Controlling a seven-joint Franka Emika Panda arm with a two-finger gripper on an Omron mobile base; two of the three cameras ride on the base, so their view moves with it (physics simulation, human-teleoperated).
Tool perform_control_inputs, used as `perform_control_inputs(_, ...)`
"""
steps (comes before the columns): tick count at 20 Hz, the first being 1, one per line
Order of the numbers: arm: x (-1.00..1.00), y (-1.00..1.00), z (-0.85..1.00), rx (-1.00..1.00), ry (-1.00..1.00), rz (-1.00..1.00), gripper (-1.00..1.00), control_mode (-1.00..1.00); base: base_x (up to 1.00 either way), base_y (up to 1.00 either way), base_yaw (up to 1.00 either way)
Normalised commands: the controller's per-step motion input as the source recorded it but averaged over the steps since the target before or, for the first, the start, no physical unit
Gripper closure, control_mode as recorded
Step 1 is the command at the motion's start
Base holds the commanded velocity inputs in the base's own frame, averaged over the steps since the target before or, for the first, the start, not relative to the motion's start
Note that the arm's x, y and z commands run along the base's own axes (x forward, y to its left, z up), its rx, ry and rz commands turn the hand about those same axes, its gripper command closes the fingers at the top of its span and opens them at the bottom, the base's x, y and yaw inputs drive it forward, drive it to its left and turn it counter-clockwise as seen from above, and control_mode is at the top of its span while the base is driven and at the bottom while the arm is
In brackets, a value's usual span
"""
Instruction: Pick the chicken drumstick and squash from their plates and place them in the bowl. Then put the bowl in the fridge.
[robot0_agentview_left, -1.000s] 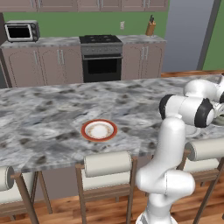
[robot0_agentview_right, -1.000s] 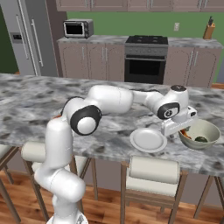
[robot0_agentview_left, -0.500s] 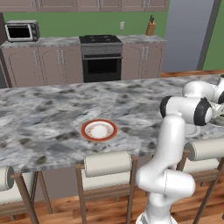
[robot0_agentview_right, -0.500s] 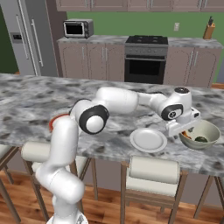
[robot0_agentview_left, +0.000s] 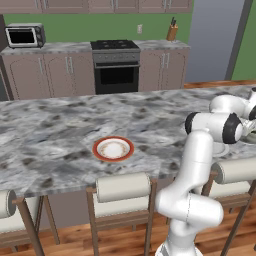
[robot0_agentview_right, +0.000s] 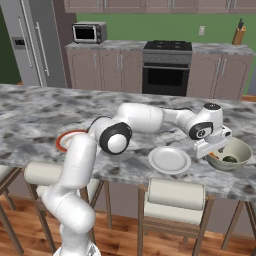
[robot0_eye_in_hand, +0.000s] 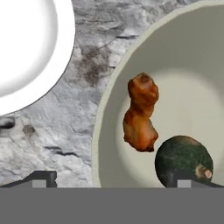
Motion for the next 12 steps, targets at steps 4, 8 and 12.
perform_control_inputs(4, 0.12, -0.13, -0.21, 0.00, 0.01, 0.01, -1.00, -1.00, 0.00, 0.00, 0.00)
perform_control_inputs(8, 0.04, -0.07, -0.14, 0.00, 0.00, 0.01, -1.00, -1.00, 0.00, 0.00, 0.00)
perform_control_inputs(12, -0.15, 0.00, -0.14, 0.00, 0.00, 0.02, -1.00, -1.00, 0.00, 0.00, 0.00)
